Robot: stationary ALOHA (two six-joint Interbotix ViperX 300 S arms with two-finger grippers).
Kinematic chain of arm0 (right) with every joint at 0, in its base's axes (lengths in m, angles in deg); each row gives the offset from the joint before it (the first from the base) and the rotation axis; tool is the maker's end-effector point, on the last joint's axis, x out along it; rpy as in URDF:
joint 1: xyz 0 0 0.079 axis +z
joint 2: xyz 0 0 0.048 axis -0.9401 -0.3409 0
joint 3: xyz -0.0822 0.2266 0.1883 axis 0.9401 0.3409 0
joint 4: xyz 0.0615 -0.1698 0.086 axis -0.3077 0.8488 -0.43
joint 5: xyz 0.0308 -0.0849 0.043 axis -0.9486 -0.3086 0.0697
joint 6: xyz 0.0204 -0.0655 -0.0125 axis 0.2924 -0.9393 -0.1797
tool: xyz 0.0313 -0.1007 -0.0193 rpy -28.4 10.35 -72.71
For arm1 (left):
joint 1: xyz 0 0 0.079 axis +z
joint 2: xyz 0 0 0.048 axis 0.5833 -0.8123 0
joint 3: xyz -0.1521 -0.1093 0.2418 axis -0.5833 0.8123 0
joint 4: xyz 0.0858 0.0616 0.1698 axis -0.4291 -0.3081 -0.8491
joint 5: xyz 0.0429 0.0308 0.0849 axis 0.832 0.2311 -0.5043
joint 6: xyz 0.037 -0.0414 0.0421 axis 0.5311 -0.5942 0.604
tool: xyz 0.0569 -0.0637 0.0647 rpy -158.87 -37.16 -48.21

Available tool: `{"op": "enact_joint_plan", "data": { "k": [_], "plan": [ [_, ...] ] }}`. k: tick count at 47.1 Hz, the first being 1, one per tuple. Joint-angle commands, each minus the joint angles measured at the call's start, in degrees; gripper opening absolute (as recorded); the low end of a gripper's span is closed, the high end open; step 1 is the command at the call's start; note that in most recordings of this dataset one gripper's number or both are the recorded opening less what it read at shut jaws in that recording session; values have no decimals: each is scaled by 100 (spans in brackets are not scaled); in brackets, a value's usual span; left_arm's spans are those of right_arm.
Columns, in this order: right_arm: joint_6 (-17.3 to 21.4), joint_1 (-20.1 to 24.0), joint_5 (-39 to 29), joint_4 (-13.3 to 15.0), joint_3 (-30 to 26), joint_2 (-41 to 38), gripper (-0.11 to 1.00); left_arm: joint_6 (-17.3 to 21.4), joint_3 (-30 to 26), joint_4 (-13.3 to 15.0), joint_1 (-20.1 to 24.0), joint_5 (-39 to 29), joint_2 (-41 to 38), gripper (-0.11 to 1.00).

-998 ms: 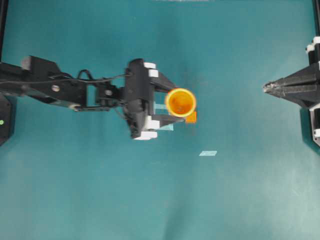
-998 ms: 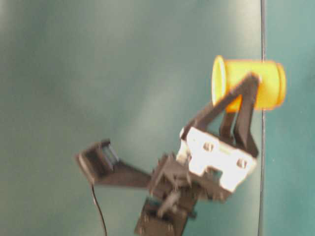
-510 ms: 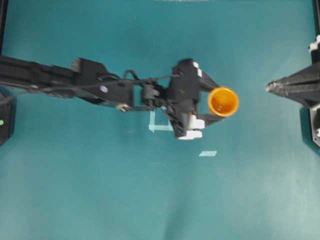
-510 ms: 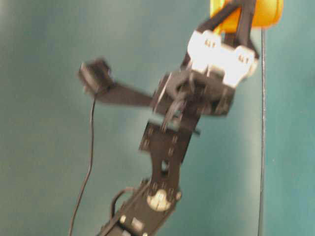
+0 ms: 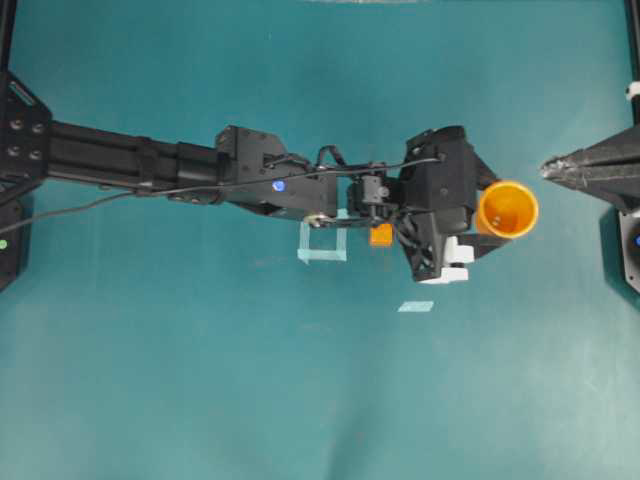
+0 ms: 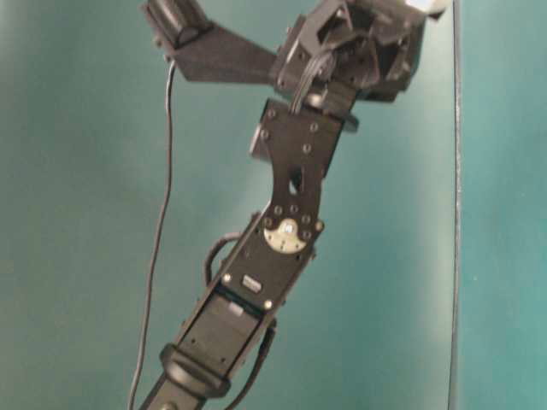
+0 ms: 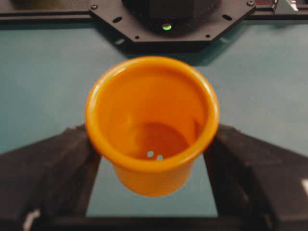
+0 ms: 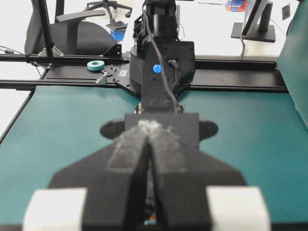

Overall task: Move the cup to the right with left arm.
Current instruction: 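Lift the orange cup and carry it rightward past the tape square, then hold the orange cup raised near the right gripper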

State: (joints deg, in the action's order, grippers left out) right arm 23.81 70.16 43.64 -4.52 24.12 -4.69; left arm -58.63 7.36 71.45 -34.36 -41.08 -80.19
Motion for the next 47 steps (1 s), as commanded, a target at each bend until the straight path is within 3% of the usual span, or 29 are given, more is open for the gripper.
{"op": "enact_joint_plan", "data": {
  "k": [1, 47],
  "plan": [
    [0, 0, 18, 0, -193, -9, 0, -9, -299, -18, -9, 0, 53, 65],
    [35, 0, 18, 0, -237, 62, 0, -9, -457, -18, 0, -255, -44, 65]
  ]
}}
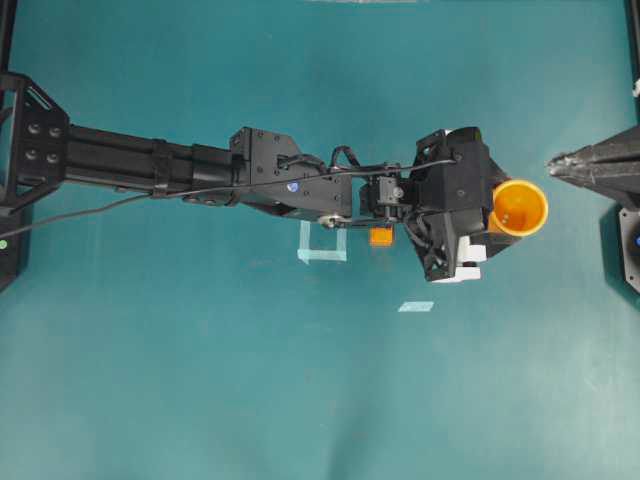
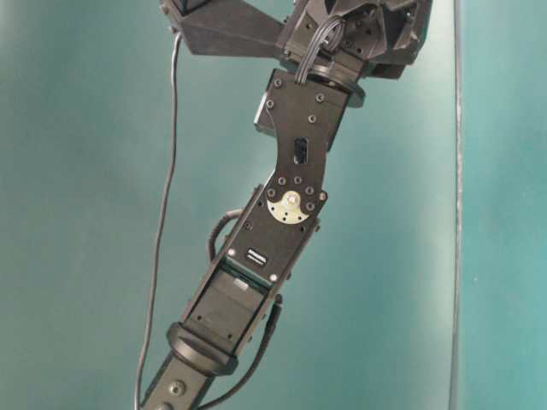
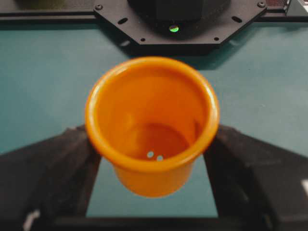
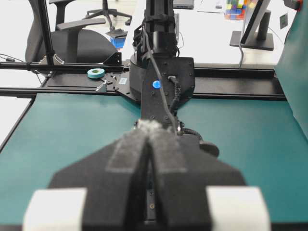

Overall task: Move the cup to the right with left arm.
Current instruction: 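Hold the orange cup raised near the right gripper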

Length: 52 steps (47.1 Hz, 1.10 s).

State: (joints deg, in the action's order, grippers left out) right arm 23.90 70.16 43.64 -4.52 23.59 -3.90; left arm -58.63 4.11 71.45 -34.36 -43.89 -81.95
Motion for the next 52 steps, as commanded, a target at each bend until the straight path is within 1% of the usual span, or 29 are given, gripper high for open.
{"op": "enact_joint_plan", "data": {
  "k": [1, 8, 17, 20, 25, 38, 52],
  "plan": [
    [44, 0, 18, 0, -193, -9, 0, -18, -132, -18, 0, 26, 132, 65],
    [53, 0, 18, -9, -246, 26, 0, -88, -149, -18, -9, -9, 132, 65],
    [62, 0, 0, 0, -281, 88, 0, -79, -149, -18, -79, -132, 132, 65],
    [-18, 0, -70, 0, -281, 62, 0, -18, -158, -18, -123, -255, 123, 65],
    [-44, 0, -70, 9, -281, 70, 0, -9, -158, -18, -176, -281, 123, 65],
    [185, 53, -97, -18, -290, 88, 0, -26, -264, -18, -334, -290, 88, 65],
    [211, 53, -114, -18, -308, 88, 0, -9, -281, -18, -325, -272, 70, 65]
  ]
}}
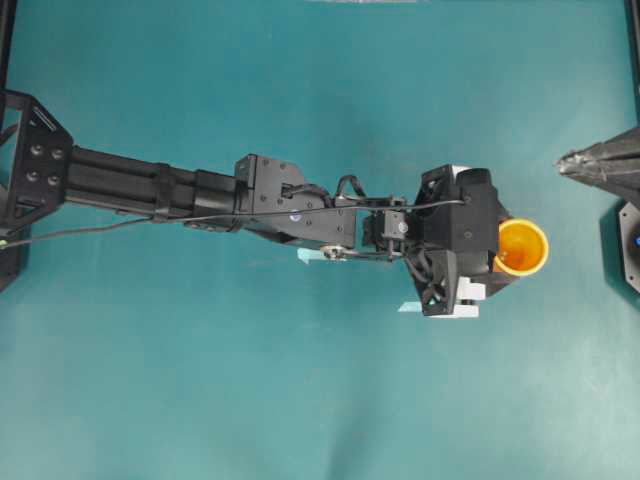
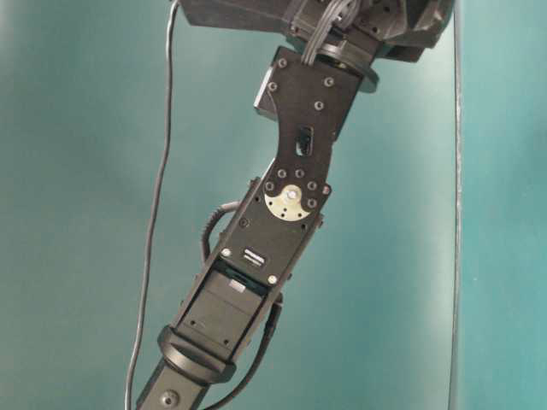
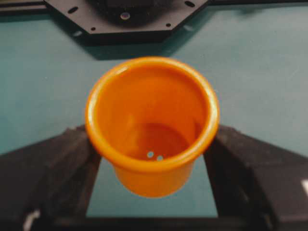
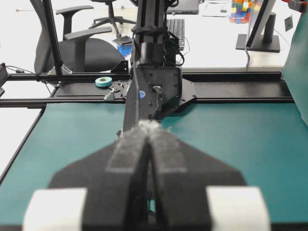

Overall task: Move the cup to the right with left arm.
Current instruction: 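Hold the orange cup raised near the right gripper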

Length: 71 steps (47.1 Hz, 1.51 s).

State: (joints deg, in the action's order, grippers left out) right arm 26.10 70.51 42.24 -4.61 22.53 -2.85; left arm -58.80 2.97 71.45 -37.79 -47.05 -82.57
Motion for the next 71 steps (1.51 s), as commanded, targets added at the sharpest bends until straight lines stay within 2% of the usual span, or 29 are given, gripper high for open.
{"op": "enact_joint_plan", "data": {
  "k": [1, 25, 71],
  "plan": [
    [-9, 18, 44, -9, -202, -18, 0, 9, -167, -18, 26, 44, 132, 65],
    [-9, 18, 26, -9, -229, 26, 0, 18, -167, -18, 378, 88, 123, 65],
    [-26, 18, 26, -9, -237, 18, 0, 18, -246, -18, 369, 114, 26, 65]
  ]
}}
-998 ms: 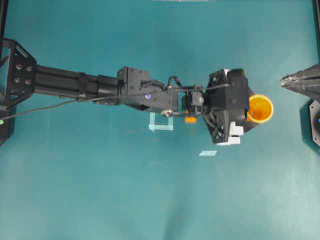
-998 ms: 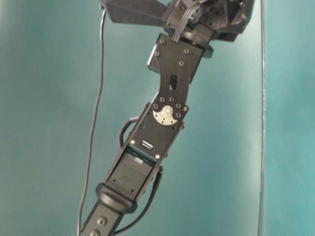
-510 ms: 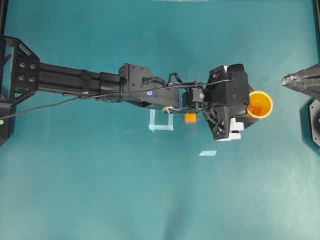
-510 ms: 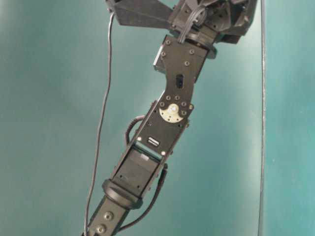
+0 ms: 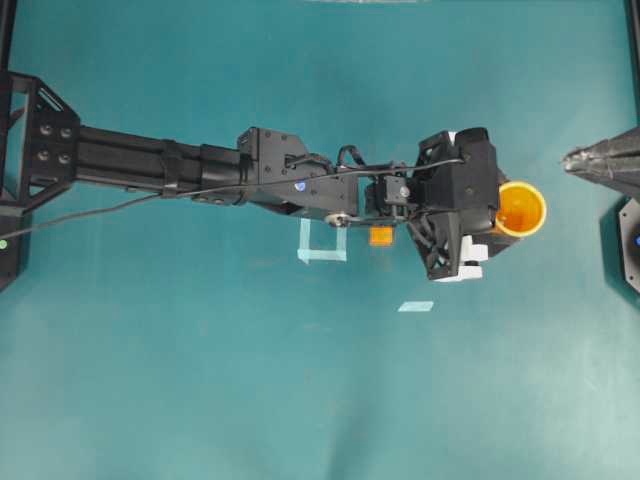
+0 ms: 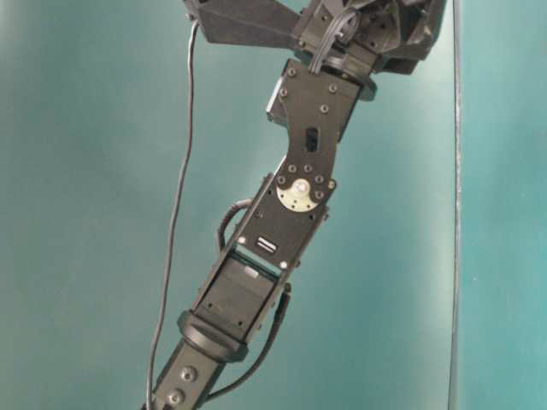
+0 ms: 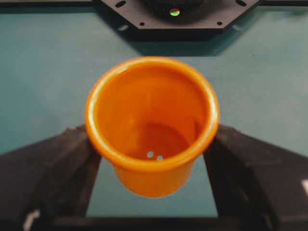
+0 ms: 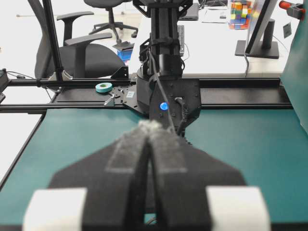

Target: Move the cup to the right with left arm.

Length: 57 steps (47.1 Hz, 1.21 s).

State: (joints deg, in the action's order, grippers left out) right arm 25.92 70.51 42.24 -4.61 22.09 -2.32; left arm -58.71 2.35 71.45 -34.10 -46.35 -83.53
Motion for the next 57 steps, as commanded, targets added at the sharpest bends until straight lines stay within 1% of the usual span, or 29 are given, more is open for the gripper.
{"op": "enact_joint_plan", "data": {
  "k": [1, 57],
  "plan": [
    [-9, 9, 26, -9, -193, -35, 0, 9, -185, -18, 0, 44, 123, 65],
    [-35, 18, 26, -9, -202, -35, 0, 0, -264, -18, -53, 97, 53, 65]
  ]
}}
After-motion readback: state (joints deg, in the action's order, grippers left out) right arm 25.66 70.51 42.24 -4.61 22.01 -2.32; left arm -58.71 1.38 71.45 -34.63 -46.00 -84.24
